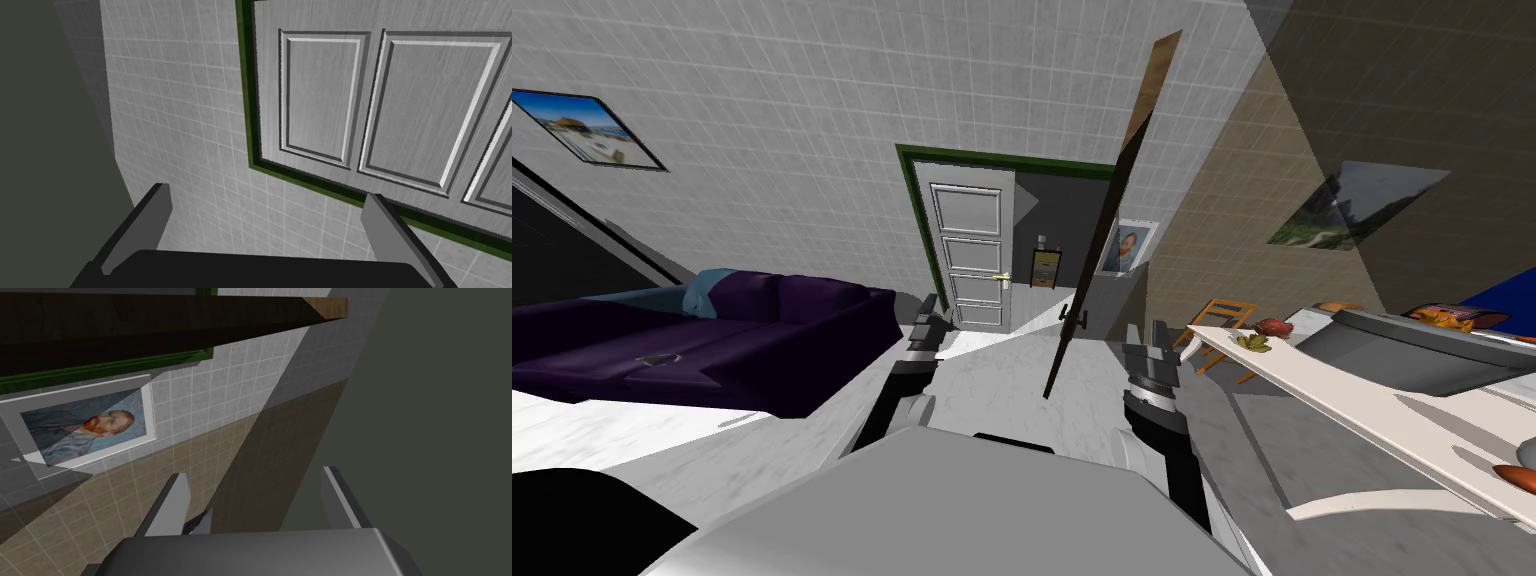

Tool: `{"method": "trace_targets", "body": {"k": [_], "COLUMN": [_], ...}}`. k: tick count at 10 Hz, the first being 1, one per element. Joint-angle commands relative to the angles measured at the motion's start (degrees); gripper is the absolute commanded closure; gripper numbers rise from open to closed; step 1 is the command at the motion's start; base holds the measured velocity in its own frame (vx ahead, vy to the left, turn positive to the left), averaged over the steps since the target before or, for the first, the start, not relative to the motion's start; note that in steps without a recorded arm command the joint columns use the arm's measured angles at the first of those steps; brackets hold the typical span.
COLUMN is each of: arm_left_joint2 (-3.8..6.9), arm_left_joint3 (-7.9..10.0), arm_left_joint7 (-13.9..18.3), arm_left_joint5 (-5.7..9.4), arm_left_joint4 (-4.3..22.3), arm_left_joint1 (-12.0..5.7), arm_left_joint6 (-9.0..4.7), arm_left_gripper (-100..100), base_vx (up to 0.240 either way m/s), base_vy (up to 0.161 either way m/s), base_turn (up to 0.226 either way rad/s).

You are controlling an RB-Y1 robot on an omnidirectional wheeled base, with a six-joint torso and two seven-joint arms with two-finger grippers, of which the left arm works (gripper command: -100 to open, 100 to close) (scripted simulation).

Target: Pull the door open

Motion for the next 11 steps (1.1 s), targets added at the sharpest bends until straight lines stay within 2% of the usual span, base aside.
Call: {"method": "trace_targets", "body": {"k": [1, 3, 11], "arm_left_joint2": [0.70, 1.27, 4.94], "arm_left_joint3": [0.54, 1.01, 4.25], "arm_left_joint7": [-0.07, -0.13, -0.53], "arm_left_joint5": [0.32, 0.59, 2.48], "arm_left_joint4": [2.19, 4.09, 17.20], "arm_left_joint1": [-1.12, -2.10, -8.81], "arm_left_joint6": [-0.20, -0.38, -1.58], "arm_left_gripper": [-100, -100, -100], "base_vx": [0.008, 0.086, 0.082], "base_vy": [0.028, 0.002, 0.016], "base_turn": [-0.083, -0.057, -0.078]}}
